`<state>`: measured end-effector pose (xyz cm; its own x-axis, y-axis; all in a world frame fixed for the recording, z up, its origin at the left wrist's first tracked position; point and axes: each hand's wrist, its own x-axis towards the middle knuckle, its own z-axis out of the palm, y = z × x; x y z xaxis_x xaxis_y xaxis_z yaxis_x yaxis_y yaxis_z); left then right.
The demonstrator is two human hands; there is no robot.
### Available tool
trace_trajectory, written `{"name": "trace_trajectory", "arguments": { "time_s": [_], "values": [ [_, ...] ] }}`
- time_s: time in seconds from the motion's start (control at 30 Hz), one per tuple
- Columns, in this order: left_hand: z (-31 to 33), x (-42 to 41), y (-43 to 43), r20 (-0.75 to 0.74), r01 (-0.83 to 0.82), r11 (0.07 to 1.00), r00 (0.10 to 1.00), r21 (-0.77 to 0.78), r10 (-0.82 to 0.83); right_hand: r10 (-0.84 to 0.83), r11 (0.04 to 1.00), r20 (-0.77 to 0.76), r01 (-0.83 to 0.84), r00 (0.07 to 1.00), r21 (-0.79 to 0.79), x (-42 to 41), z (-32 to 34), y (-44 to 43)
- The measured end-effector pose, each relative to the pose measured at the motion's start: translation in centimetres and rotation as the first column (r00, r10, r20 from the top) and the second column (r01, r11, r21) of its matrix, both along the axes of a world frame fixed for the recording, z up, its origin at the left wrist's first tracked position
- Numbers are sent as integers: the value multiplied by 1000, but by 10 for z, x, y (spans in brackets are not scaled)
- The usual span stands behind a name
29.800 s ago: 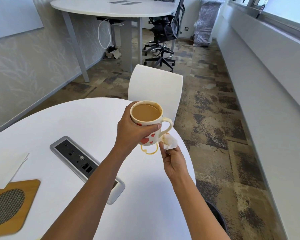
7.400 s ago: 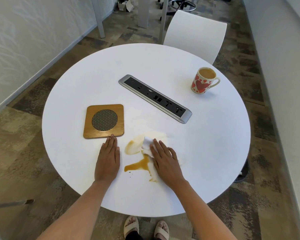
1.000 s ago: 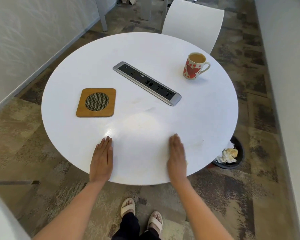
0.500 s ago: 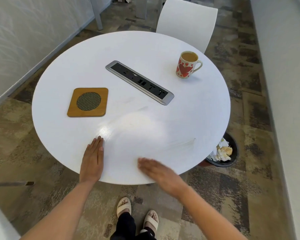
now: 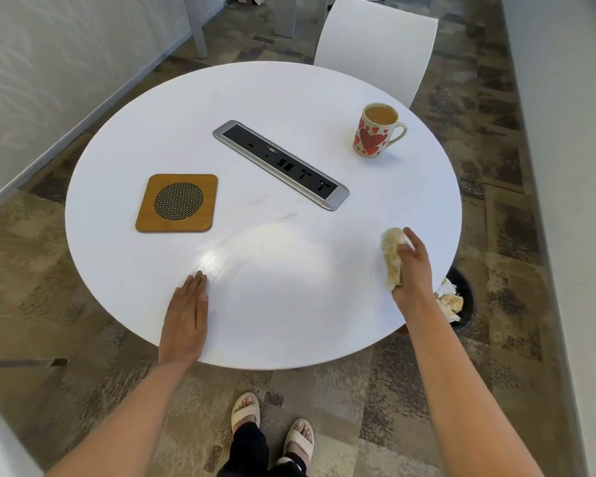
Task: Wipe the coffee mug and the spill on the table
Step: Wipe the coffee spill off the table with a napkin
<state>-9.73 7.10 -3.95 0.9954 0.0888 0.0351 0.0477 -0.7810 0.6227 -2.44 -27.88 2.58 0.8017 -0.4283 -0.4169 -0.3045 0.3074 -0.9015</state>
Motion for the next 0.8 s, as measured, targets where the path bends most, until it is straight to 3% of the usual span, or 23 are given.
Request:
{"name": "trace_trajectory", "arguments": {
  "time_s": [0.07,0.1,0.13,0.17,0.2,0.23,0.27,0.3,0.37,0.43,0.5,0.57,0.63,0.8],
  "values": [
    [0,0,0,-3,2,1000,1000,2,-2,28,964,-37,-17,999,266,2,5,15],
    [0,0,1,-2,5,1000,1000,4,-5,66,957,-75,-41,995,288,2,7,25],
    [0,1,1,0,7,1000,1000,5,-7,97,975,-126,-69,987,213,2,7,33],
    [0,1,1,0,8,1000,1000,6,-8,105,994,-187,-104,977,16,0,6,39],
    [1,1,1,-1,8,1000,1000,8,-8,66,950,-235,-133,970,-283,-1,3,42],
    [1,1,1,-2,8,1000,1000,13,-8,-6,798,-221,-128,975,-589,-2,-1,44],
    [1,0,1,-2,9,1000,1000,21,-9,-46,606,-150,-92,988,-790,-4,-1,43],
    [1,0,0,-2,11,999,1000,30,-11,-18,444,-60,-46,998,-895,-5,0,44],
    [1,0,0,-4,11,999,1000,42,-11,236,220,25,-28,972,-975,-5,-2,49],
    [1,0,0,-9,9,999,1000,45,-9,499,10,-91,-110,862,-994,-8,-12,56],
    [2,0,0,-8,11,999,1000,50,-11,557,-135,-291,-261,778,-956,-12,-25,56],
    [2,0,0,-10,15,999,1000,47,-15,491,-186,-449,-414,746,-891,-17,-40,52],
    [2,0,0,-16,21,999,1000,45,-21,409,-173,-498,-471,765,-865,-25,-54,50],
    [2,0,1,-19,20,1000,1000,19,-20,294,85,-392,-433,872,-898,-40,-57,74]
  ]
}}
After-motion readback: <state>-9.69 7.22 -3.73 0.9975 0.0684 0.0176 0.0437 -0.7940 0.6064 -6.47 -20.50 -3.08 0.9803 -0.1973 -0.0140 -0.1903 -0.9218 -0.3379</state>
